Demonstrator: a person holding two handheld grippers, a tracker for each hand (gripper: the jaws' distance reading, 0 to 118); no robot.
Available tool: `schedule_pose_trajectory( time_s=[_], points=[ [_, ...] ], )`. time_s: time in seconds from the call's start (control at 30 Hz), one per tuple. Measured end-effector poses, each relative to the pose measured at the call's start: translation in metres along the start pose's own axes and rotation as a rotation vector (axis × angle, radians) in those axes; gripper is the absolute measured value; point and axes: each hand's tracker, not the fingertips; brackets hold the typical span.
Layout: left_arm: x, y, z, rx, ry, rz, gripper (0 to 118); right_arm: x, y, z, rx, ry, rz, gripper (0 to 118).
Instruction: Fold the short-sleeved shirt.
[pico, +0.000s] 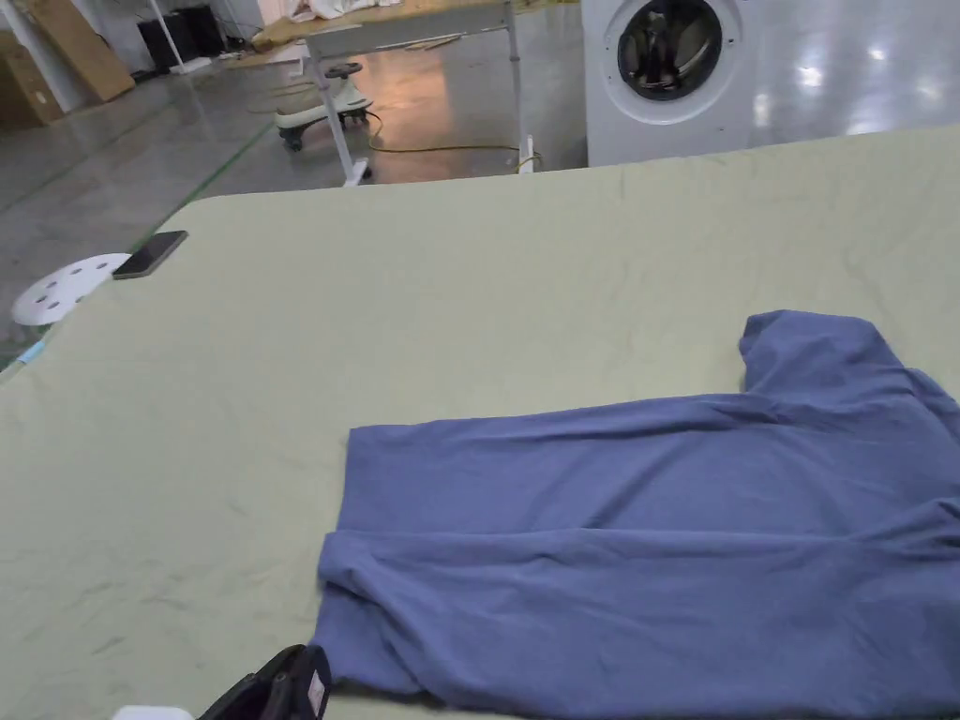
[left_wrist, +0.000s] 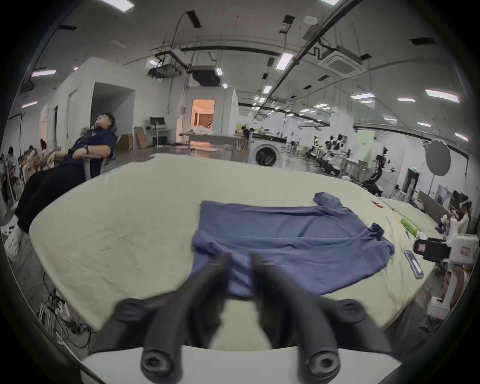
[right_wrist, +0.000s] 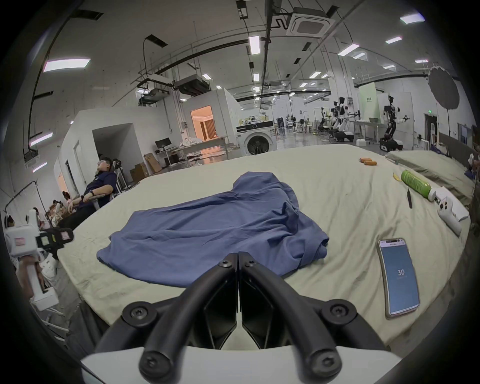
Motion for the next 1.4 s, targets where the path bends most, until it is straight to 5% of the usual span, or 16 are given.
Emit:
schedule_pose_trajectory(
  time_s=[0.07,0.1,0.2,0.27,0.3,0.43,0.6,0.73,0.77,0.8,0.97,1.07,1.17,1.3,1.4],
  points=[
    [-0.016,0.0,-0.021,-0.06,0.001,0.042,65,0.005,-0.001,0.002,-0.01,0.036,-0.043,0],
    [-0.023,-0.002,-0.035,-0.106,-0.001,0.056,73,0.007,-0.002,0.002,-0.01,0.049,-0.061,0],
    [-0.045,-0.014,-0.08,-0.226,-0.002,0.146,72,0.009,-0.004,0.005,-0.017,0.038,-0.061,0],
    [-0.054,-0.022,-0.104,-0.291,0.039,0.172,58,0.01,-0.005,0.007,-0.026,0.021,-0.047,0],
    [-0.058,-0.026,-0.115,-0.311,0.051,0.164,38,0.01,-0.005,0.009,-0.031,0.012,-0.033,0],
    [-0.05,-0.029,-0.131,-0.347,0.045,0.081,7,0.012,-0.007,0.015,-0.047,-0.016,0.015,0],
    [-0.039,-0.027,-0.139,-0.397,0.048,-0.023,6,0.021,-0.004,0.0,-0.075,-0.033,-0.007,2],
    [-0.042,-0.023,-0.14,-0.422,0.038,-0.009,6,0.04,0.013,-0.044,-0.126,-0.052,-0.045,44],
    [-0.041,-0.023,-0.14,-0.427,0.034,-0.03,6,0.046,0.015,-0.056,-0.131,-0.083,-0.04,67],
    [-0.039,-0.023,-0.14,-0.429,0.036,-0.045,6,0.051,0.018,-0.069,-0.149,-0.111,-0.049,75],
    [-0.035,-0.025,-0.139,-0.415,0.047,-0.081,6,0.088,0.015,-0.131,-0.269,-0.296,-0.192,73],
    [-0.036,-0.026,-0.138,-0.407,0.044,-0.076,6,0.107,-0.001,-0.153,-0.366,-0.285,-0.221,56],
    [-0.036,-0.026,-0.136,-0.4,0.044,-0.066,6,0.101,0.004,-0.133,-0.318,-0.262,-0.162,9],
    [-0.05,-0.026,-0.13,-0.362,-0.025,-0.067,0,0.109,0.005,-0.122,-0.262,-0.224,-0.255,8],
    [-0.068,-0.011,-0.104,-0.288,-0.025,0.101,0,0.1,0.01,-0.098,-0.172,-0.347,-0.253,8]
  ],
)
